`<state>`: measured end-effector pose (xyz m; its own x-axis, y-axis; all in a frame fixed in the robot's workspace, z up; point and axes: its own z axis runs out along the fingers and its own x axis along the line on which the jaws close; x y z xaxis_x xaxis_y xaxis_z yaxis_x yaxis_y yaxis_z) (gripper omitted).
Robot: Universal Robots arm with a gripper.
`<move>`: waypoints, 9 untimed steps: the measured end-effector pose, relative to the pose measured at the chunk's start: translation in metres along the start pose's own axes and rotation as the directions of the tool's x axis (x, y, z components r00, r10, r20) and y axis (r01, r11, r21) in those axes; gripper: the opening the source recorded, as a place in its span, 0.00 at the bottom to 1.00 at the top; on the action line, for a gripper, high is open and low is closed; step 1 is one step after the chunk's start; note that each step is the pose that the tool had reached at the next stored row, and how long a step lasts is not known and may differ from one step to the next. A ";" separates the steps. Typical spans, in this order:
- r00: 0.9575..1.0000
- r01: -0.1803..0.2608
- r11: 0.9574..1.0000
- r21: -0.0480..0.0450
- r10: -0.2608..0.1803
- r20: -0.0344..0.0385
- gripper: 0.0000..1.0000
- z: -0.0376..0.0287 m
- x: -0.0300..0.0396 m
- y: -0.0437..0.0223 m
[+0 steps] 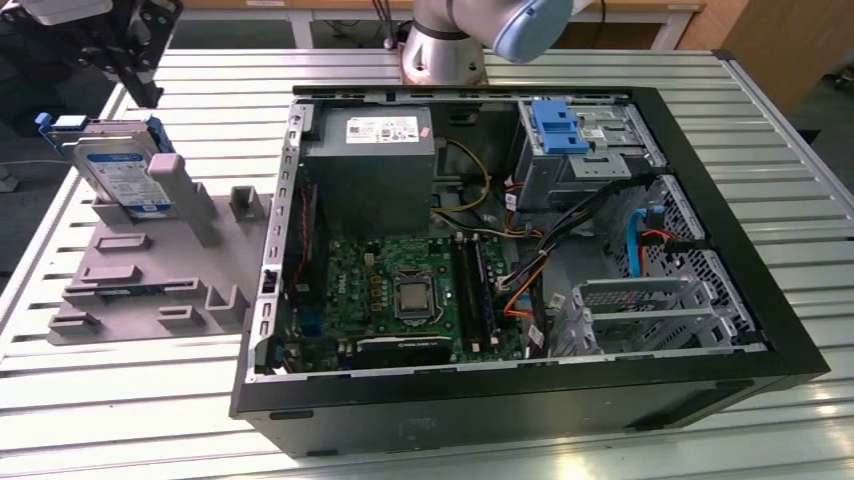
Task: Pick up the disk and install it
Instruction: 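Reach for the disk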
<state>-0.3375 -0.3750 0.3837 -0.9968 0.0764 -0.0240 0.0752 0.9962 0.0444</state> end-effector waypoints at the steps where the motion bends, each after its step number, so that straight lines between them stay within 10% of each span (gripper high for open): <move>1: 1.000 0.000 1.000 0.000 0.000 0.000 0.11 0.0000 0.0045 -0.0003; 9: 1.000 0.000 1.000 0.000 0.000 0.000 0.11 -0.0001 0.0210 -0.0007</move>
<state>-0.3585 -0.3741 0.3833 -0.9968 0.0762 -0.0240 0.0751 0.9962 0.0443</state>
